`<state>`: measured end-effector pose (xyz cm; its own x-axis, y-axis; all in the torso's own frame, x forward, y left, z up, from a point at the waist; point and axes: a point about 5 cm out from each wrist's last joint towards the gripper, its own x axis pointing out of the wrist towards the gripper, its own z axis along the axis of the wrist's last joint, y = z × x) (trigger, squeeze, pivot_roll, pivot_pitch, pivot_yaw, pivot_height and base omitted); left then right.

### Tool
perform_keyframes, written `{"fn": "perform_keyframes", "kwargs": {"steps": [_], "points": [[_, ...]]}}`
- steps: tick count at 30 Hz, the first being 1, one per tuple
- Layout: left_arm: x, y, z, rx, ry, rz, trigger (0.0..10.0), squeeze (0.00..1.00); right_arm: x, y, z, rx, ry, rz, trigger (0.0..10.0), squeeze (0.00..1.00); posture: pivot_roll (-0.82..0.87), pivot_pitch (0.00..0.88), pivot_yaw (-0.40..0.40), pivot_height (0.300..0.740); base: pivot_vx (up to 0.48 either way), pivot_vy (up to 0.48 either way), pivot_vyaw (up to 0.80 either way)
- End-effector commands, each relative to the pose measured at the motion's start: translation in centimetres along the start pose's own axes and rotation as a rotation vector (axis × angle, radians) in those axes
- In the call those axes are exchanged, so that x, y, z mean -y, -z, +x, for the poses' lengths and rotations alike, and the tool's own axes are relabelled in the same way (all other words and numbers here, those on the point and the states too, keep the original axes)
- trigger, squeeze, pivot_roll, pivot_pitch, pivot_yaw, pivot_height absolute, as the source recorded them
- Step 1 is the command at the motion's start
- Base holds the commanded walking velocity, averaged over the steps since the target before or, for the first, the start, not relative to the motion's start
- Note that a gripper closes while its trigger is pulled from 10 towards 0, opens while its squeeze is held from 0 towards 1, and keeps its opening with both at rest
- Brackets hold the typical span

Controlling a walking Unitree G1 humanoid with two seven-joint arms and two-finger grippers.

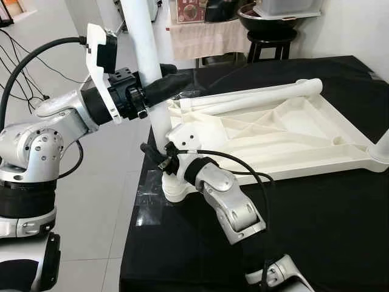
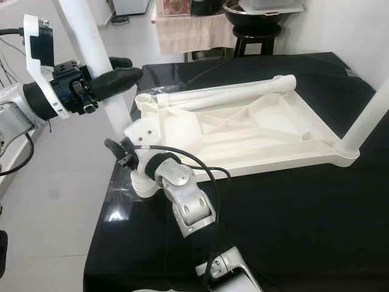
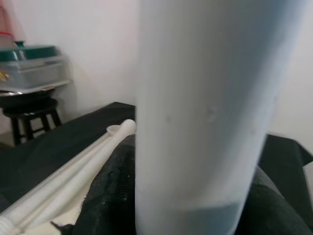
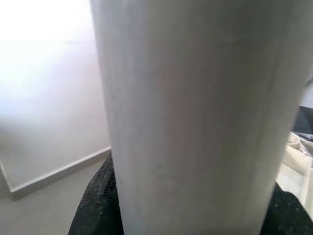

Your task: Building children table

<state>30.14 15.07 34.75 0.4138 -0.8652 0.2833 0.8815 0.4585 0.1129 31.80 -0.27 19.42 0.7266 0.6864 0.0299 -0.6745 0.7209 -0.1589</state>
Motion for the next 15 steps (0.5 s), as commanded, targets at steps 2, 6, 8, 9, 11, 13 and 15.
{"fn": "perform_keyframes", "kwargs": {"steps": [2,6,8,9,11,13,15], "points": [[0.7,0.2,0.2,-0.013,0.064,-0.010,0.0,0.00,-0.5,3.7,-0.3,-0.178,0.035,0.091,0.0,0.00,0.00,0.121,0.062,0.740,0.000,0.000,0.00],[0.7,0.2,0.2,-0.012,0.066,-0.011,0.0,0.00,0.3,3.1,0.0,-0.158,0.026,0.055,4.9,0.00,0.00,0.120,0.061,0.740,0.000,0.000,0.00],[0.6,0.3,0.2,-0.012,0.067,-0.011,0.0,0.00,0.8,2.6,0.1,-0.133,-0.020,0.037,10.0,0.00,-0.01,0.120,0.062,0.740,0.000,0.000,0.00],[0.6,0.3,0.2,-0.012,0.068,-0.010,0.0,0.00,1.9,0.9,0.3,-0.051,-0.194,0.020,10.0,1.00,-0.01,0.117,0.059,0.740,0.000,0.000,0.00],[0.6,0.3,0.2,-0.011,0.069,-0.009,0.0,0.00,2.9,-0.8,0.2,0.029,-0.358,0.005,10.0,1.00,-0.01,0.116,0.059,0.740,0.000,0.000,0.00],[0.6,0.3,0.2,-0.011,0.069,-0.009,0.0,0.00,3.4,-1.4,0.1,0.052,-0.405,-0.003,10.0,1.00,-0.01,0.116,0.059,0.740,0.000,0.000,0.00],[0.7,0.4,0.2,-0.011,0.070,-0.009,0.0,0.00,4.2,-2.0,-0.3,0.059,-0.511,-0.072,10.0,1.00,-0.01,0.114,0.060,0.740,0.000,0.000,0.00]]}}
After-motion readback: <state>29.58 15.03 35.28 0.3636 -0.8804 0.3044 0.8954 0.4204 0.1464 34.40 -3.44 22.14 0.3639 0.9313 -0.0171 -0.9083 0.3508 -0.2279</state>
